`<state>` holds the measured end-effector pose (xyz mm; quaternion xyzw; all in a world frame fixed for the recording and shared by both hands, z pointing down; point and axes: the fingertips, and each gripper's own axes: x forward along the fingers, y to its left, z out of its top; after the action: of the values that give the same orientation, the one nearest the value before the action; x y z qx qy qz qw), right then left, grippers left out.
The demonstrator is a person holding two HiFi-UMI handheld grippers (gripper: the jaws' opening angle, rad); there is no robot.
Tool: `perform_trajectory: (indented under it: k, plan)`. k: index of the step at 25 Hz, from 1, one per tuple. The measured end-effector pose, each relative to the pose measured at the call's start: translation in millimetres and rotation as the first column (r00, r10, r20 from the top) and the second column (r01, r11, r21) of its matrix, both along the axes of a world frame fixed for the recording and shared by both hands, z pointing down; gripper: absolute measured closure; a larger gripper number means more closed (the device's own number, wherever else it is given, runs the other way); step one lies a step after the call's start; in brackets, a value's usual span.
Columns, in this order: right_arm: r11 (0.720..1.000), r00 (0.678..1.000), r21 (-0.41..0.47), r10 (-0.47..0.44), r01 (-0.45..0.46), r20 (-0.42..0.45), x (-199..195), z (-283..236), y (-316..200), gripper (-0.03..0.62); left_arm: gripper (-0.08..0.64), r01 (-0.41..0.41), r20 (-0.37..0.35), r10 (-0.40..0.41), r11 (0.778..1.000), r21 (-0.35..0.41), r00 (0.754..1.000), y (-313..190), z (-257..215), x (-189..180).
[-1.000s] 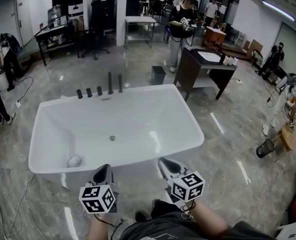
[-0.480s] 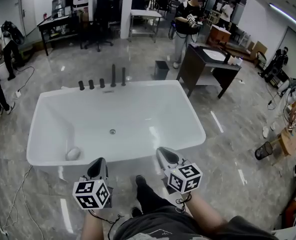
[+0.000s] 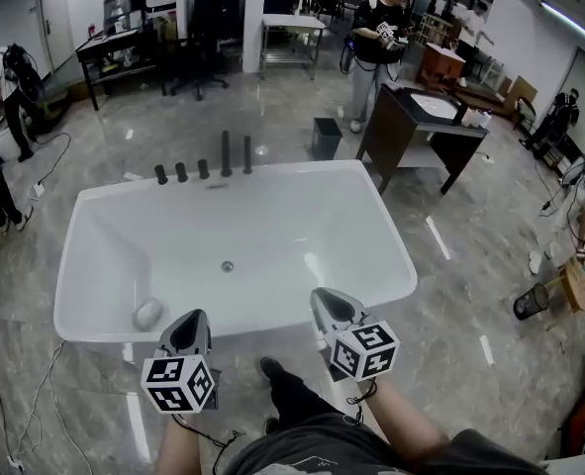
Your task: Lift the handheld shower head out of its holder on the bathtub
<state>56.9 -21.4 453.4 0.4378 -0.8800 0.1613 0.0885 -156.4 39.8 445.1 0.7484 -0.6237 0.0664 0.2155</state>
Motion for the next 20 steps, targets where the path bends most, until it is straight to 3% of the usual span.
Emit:
perform_trajectory:
  k: [10,20]
  plan:
    - [1.0,1.0,-0.001,0.03,-0.03,-0.003,-1.5,10.1,-125.2,0.561,0.545,-0.041,0.027,0.04,0.999,0.029,0.999,-118.4,-0.4,-4.4]
    - [0.997,0.998,-0.032,0.064,-0.064,-0.01,-6.4,34.4,-248.8,0.563,0.545,-0.028,0.04,0.027,0.999,0.027,0.999,-245.4,10.5,-13.5]
